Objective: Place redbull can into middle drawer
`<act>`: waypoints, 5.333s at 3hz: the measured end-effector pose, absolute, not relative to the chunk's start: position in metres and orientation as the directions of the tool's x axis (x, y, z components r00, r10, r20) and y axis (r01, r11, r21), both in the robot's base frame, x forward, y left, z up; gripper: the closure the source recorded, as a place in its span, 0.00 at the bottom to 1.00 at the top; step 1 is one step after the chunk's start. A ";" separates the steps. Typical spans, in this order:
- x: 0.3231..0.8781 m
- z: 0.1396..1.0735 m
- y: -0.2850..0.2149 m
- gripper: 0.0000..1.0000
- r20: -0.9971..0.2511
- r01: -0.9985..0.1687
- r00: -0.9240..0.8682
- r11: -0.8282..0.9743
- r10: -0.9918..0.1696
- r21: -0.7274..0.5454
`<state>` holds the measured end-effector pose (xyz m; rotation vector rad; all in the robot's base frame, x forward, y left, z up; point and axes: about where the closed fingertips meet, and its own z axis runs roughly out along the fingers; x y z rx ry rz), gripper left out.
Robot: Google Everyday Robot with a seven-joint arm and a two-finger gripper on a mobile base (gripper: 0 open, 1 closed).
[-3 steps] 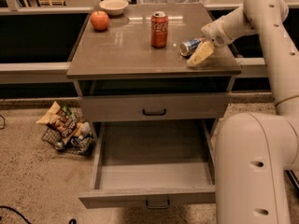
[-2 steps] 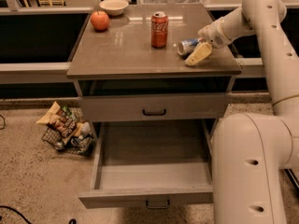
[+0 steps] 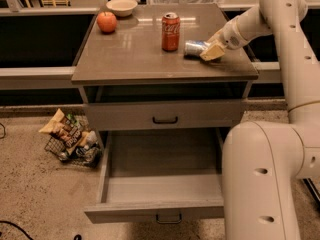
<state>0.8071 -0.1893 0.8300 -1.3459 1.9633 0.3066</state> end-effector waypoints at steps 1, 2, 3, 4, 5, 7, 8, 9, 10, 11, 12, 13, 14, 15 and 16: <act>0.798 0.867 -0.176 0.94 -0.692 -0.894 -0.105 0.373 -0.714 -0.249; 0.777 0.919 -0.164 1.00 -0.708 -0.897 0.012 0.305 -0.706 -0.319; 0.747 0.941 -0.149 1.00 -0.717 -0.921 0.057 0.241 -0.695 -0.307; 0.742 0.938 -0.141 1.00 -0.717 -0.929 0.057 0.227 -0.694 -0.293; 0.742 0.940 -0.136 1.00 -0.715 -0.928 0.073 0.216 -0.695 -0.304; 0.706 0.954 -0.135 1.00 -0.710 -0.912 0.078 0.237 -0.700 -0.334; 0.680 0.968 -0.143 1.00 -0.744 -0.875 0.044 0.334 -0.667 -0.351; 0.651 0.942 -0.140 1.00 -0.802 -0.868 -0.034 0.416 -0.597 -0.273; 0.638 0.904 -0.129 1.00 -0.791 -0.894 -0.072 0.391 -0.608 -0.220; 0.638 0.902 -0.127 1.00 -0.785 -0.895 -0.074 0.388 -0.615 -0.220; 0.639 0.890 -0.124 1.00 -0.752 -0.900 -0.086 0.375 -0.654 -0.224; 0.631 0.850 -0.138 1.00 -0.736 -0.875 -0.163 0.441 -0.657 -0.200; 0.620 0.779 -0.152 1.00 -0.718 -0.842 -0.256 0.514 -0.647 -0.164; 0.612 0.726 -0.162 1.00 -0.713 -0.820 -0.320 0.559 -0.624 -0.122; 0.603 0.680 -0.170 1.00 -0.709 -0.798 -0.383 0.599 -0.592 -0.069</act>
Offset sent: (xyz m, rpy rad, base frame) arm -0.0917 0.0460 0.1519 0.0412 -0.2684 0.2392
